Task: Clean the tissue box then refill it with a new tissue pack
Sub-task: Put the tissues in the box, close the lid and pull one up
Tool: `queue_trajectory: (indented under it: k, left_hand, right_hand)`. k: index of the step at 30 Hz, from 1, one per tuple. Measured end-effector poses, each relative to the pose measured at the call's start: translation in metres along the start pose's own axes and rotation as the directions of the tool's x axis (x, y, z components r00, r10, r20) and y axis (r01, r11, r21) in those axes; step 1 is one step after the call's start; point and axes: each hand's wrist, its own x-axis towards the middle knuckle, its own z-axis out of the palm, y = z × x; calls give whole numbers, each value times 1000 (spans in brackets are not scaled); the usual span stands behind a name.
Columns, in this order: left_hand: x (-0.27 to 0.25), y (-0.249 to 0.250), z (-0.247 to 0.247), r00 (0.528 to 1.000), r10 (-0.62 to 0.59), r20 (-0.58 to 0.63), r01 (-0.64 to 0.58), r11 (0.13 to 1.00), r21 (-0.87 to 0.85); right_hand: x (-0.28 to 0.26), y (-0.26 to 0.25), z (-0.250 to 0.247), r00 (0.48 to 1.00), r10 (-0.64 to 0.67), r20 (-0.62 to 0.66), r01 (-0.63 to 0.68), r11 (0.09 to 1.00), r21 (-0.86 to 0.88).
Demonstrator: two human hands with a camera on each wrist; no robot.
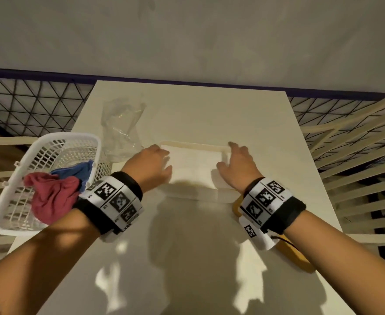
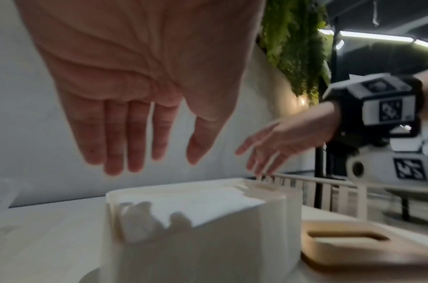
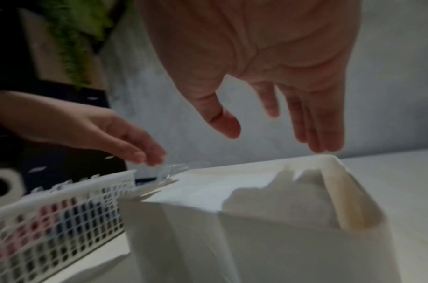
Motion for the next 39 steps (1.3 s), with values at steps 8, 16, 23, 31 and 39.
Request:
queue_trajectory:
  k: [8, 16, 23, 31, 39]
  left_hand:
    - [14, -9, 32, 967, 178, 184, -225, 935, 275]
    - [0, -24, 42, 983, 184, -3, -184, 983, 18]
    - [-13, -34, 48, 963, -158, 219, 265, 710, -653]
    - [-14, -10, 49, 979, -190, 81, 196, 740, -644]
    - [-18, -11, 56, 976, -212, 41, 183, 705, -685]
  right_hand:
    - [6, -13, 30, 946, 28, 324, 83, 942, -325]
    - [-4, 19, 13, 986, -158, -59, 164, 981, 107]
    - [-22, 104, -19, 984, 179, -10, -180, 983, -35]
    - [-31, 147, 30, 943, 252, 218, -127, 876, -465]
    - [-39, 160, -22, 964, 250, 88, -254, 966, 39]
